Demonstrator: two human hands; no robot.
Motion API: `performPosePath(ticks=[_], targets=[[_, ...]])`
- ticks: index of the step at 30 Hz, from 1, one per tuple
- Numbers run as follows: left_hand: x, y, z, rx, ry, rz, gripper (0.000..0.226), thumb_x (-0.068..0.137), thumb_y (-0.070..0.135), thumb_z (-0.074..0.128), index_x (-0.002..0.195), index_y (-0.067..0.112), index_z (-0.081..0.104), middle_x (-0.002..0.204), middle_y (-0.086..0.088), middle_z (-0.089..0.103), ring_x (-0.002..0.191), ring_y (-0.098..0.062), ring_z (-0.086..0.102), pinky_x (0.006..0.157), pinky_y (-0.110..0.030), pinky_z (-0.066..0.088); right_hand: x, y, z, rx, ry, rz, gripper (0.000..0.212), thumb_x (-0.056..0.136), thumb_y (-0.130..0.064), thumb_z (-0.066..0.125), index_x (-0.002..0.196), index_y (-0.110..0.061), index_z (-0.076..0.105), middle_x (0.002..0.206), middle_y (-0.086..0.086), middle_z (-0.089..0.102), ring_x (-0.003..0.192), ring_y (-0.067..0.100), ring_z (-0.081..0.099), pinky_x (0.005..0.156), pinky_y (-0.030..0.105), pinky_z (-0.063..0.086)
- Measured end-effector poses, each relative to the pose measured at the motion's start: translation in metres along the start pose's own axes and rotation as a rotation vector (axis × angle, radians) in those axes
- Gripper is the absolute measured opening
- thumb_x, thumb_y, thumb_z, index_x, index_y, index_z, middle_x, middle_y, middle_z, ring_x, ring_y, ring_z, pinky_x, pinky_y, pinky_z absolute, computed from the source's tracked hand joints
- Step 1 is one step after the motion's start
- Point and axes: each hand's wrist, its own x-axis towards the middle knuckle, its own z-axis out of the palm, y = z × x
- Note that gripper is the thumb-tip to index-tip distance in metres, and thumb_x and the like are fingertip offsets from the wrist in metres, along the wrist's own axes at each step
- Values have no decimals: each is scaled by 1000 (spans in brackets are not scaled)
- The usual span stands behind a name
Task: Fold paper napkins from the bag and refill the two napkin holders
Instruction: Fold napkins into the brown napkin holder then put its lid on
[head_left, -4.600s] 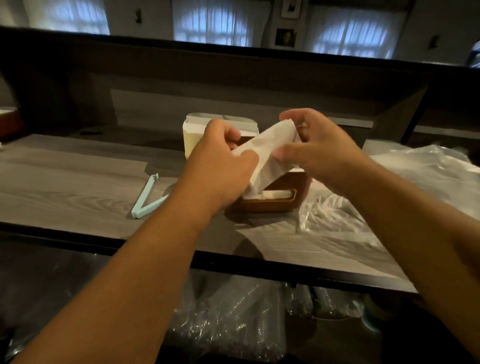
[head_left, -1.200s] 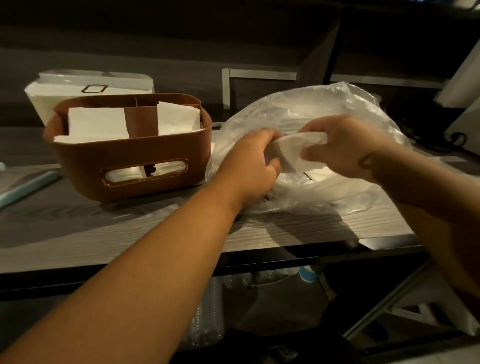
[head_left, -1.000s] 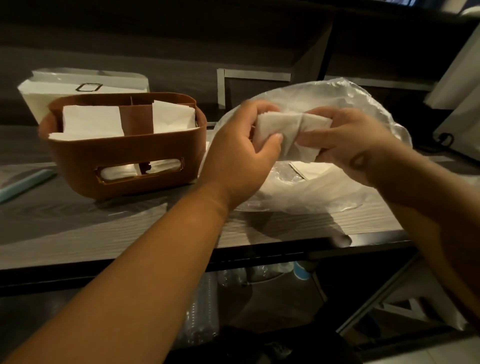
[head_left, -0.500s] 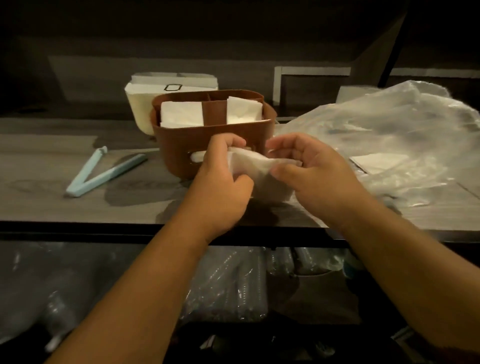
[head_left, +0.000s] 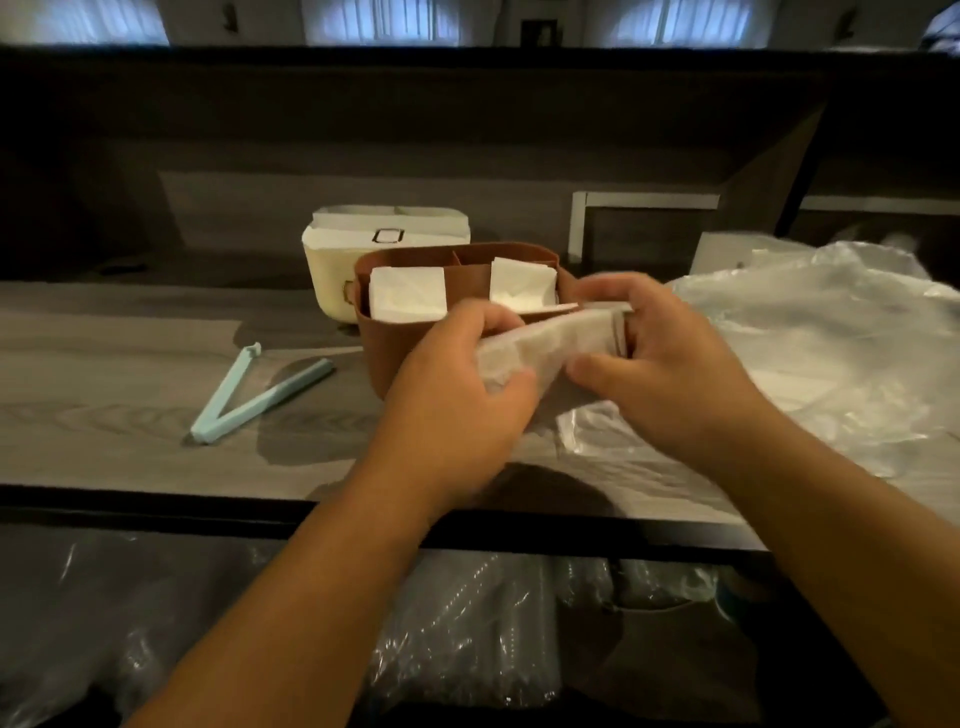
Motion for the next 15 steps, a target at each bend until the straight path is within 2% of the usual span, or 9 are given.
performPosePath(ticks=[2, 5, 7, 9, 12, 15], targets=[[24, 23, -16, 27, 44, 9, 21, 93, 28, 66, 99, 43, 53, 98, 20, 57, 86, 0, 59, 57, -14, 54, 26, -25, -13, -32, 32, -84, 57, 88, -17, 74, 132, -40, 47, 115, -13, 62, 97, 9, 67, 71, 22, 61], [66, 50, -31, 106, 72, -21, 14, 93, 32, 63, 103, 38, 54, 101, 13, 62, 90, -11, 65, 71, -33, 60, 73, -53, -26, -266, 7, -148, 63, 86, -15, 75, 138, -37, 47, 113, -14, 59, 96, 9, 63, 58, 17, 53], [89, 60, -35, 140, 16, -87, 8, 93, 30, 64, 98, 30, 58, 99, 2, 64, 86, -17, 66, 74, -39, 61, 102, -63, -29, -455, -57, -184, 62, 85, -11, 75, 137, -34, 49, 112, -11, 58, 100, 14, 61, 63, 16, 48], [108, 64, -34, 203, -92, -160, 10, 92, 30, 68, 92, 23, 61, 95, -4, 66, 82, -18, 65, 71, -34, 60, 124, -65, -28, -598, -131, -218, 58, 87, -9, 73, 135, -33, 51, 110, -9, 57, 101, 17, 60, 70, 20, 49], [129, 59, -31, 271, -206, -294, 16, 89, 27, 71, 98, 14, 66, 96, -8, 69, 79, -17, 66, 58, -26, 50, 147, -62, -23, -762, -268, -228, 53, 90, -11, 68, 136, -33, 52, 118, -6, 58, 103, 19, 58, 77, 24, 47], [137, 51, -27, 323, -283, -399, 12, 91, 23, 69, 96, 13, 66, 86, -6, 67, 69, -14, 62, 53, -24, 45, 157, -58, -16, -867, -399, -243, 44, 96, -20, 61, 137, -33, 52, 121, -7, 57, 104, 17, 57, 83, 28, 44]])
